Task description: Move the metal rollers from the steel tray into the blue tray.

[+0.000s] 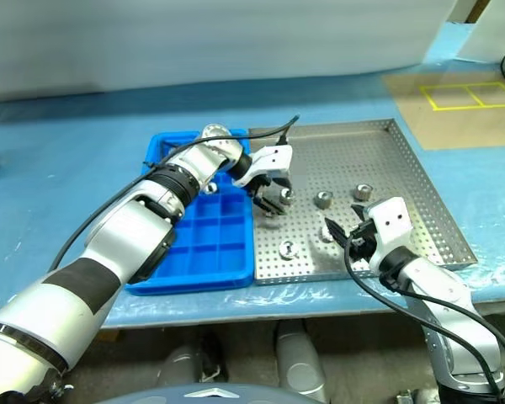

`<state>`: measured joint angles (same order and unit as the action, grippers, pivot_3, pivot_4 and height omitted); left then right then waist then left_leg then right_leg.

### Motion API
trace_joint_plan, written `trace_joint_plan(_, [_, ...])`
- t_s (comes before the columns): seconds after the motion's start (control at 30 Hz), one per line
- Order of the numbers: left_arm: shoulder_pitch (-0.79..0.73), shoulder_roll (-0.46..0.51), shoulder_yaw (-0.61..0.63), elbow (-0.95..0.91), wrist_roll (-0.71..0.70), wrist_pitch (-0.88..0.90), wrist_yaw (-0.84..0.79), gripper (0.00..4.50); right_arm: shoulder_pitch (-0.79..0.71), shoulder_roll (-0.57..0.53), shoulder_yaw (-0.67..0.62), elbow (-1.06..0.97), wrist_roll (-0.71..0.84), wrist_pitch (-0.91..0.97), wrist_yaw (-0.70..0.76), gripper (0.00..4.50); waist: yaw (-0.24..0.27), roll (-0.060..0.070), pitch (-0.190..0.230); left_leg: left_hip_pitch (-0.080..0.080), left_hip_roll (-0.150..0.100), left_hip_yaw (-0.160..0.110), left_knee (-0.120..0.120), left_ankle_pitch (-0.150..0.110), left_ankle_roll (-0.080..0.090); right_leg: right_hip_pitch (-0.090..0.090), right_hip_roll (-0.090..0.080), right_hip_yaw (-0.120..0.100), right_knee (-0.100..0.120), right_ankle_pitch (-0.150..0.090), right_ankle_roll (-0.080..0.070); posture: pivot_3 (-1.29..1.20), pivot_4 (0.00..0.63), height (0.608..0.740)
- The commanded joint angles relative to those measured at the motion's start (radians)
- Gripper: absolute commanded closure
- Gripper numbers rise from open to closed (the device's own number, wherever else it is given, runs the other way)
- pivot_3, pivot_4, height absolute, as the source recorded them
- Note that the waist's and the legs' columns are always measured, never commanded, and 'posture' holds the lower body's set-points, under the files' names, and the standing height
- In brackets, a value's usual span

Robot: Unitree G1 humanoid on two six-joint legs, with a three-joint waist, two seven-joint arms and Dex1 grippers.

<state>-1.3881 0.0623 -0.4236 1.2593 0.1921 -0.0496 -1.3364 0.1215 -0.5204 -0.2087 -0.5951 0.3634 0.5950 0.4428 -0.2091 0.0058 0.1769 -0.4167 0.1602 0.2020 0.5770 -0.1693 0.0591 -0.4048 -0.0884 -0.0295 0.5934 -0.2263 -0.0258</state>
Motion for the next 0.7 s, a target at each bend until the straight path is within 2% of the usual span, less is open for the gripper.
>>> trace_joint_plan(0.03, [-0.061, -0.011, -0.023, 0.006, 0.067, 0.058, 0.033, 0.78, 0.017, 0.016, 0.019, -0.043, -0.018, -0.031, -0.018, 1.22, -0.007, 0.000, 0.000, -0.001, 0.000, 0.000, 0.000, -0.001, 0.001, 0.000, 0.000, -0.001, -0.002, 0.001, 0.000, -0.70, 0.150, 0.740])
trace_joint_plan(0.23, [-0.068, 0.005, -0.063, 0.023, 0.167, 0.060, 0.096, 0.78, 0.050, 0.027, 0.039, -0.054, -0.041, -0.045, -0.032, 1.22, -0.034, 0.000, 0.000, -0.002, -0.004, 0.000, 0.001, -0.003, 0.006, 0.002, -0.004, -0.002, -0.006, 0.001, 0.001, -0.71, 0.150, 0.740])
trace_joint_plan(0.43, [-0.052, 0.025, -0.076, 0.028, 0.223, 0.062, 0.063, 0.78, 0.054, 0.037, 0.074, -0.054, -0.064, -0.046, -0.047, 1.22, -0.056, 0.000, 0.000, -0.003, -0.005, -0.001, 0.003, -0.004, 0.007, 0.004, -0.006, -0.002, -0.006, 0.001, 0.001, -0.71, 0.150, 0.740])
trace_joint_plan(0.7, [-0.018, -0.018, -0.073, 0.024, 0.236, 0.105, 0.013, 0.78, 0.047, 0.034, 0.083, -0.043, -0.091, -0.044, -0.056, 1.22, -0.075, 0.000, 0.000, -0.003, -0.006, -0.002, 0.004, -0.005, 0.008, 0.005, -0.006, -0.004, -0.007, 0.001, 0.001, -0.73, 0.150, 0.740])
